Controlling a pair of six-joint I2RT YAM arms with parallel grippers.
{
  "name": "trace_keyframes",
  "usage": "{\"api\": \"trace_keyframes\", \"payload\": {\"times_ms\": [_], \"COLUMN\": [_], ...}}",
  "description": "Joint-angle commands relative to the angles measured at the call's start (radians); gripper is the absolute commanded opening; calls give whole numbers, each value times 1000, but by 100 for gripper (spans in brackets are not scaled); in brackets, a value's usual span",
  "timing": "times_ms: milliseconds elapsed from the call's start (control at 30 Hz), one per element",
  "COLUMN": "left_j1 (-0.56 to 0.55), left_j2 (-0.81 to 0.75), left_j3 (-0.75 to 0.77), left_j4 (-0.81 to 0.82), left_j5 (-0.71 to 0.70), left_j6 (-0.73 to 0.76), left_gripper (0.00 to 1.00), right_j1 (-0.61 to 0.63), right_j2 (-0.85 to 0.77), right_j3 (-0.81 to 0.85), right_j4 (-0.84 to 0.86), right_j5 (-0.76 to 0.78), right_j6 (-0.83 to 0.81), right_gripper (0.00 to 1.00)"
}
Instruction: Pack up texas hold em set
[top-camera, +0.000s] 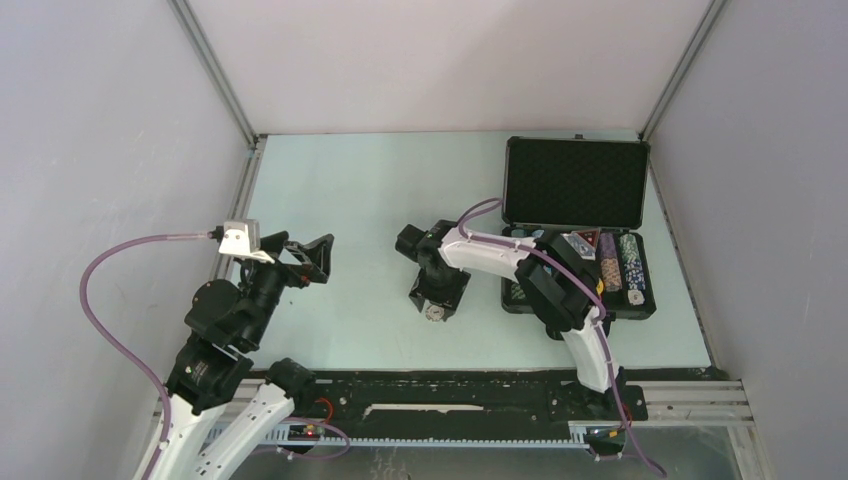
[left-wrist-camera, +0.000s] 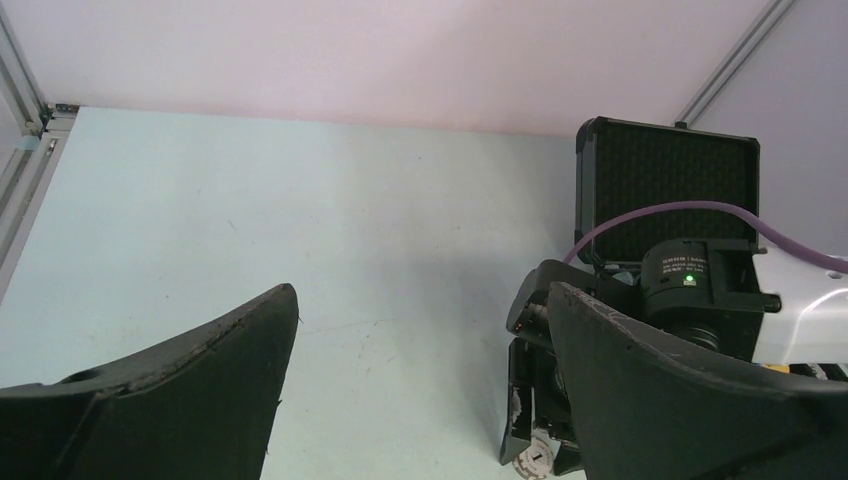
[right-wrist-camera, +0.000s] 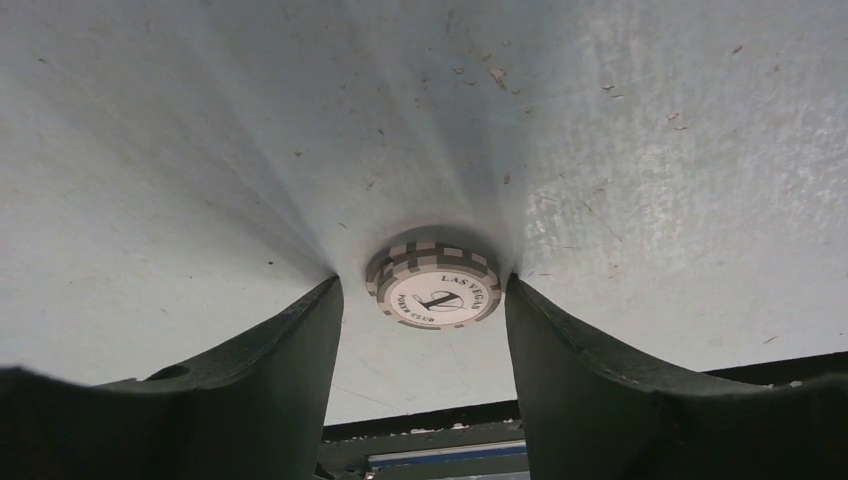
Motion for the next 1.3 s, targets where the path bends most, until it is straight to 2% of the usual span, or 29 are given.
{"api": "trace_keyframes", "payload": {"times_ms": [0,167,433,500,667,867,1033,1133,1267], "left_j1": [-3,-3,-3,-3,-3,-2,8,31,74], "left_j2": [-10,-15,-7,-2,34,80,45,-23,-36], "left_j3": [-17,-19,-19,-19,-11,-10,-173,-314,-546], "left_j4": [15,16,15,16,14,-15,12,111,443], "left_j5": [-11,-14,-13,-12,13,33,40,126,408], "left_j6": [25,25,25,22,-12,-153,-380,-496,-679], "left_gripper": [100,100,100,100,100,100,100,100,100], "right_j1": [6,7,17,17,4,-21,-46,-69,-98], "right_j2": [60,83,52,26,-50,-118,-185,-230,-298], "right_j3": [51,62,26,12,-24,-29,-52,-72,-94], "right_j4": [-78,-88,-72,-72,-52,-68,-71,-72,-76], "right_j5": [75,77,119,137,133,98,62,24,7], "right_j6": [38,50,87,95,129,129,113,103,99], "right_gripper": [66,54,41,32,0,0,0,0,0]}}
